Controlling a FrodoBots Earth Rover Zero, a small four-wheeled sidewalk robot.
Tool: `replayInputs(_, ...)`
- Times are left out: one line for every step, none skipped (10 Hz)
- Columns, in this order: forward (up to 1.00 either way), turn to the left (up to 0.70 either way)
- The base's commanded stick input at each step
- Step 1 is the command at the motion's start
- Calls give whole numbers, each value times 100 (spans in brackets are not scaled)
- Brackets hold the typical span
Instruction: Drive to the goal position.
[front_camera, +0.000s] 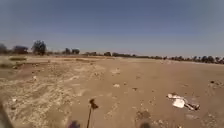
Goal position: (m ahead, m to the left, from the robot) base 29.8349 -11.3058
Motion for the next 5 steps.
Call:
replayInputs(50, 0)
replayInputs(50, 0)
replayInputs(50, 0)
replayInputs(50, 0)
replayInputs(50, 0)
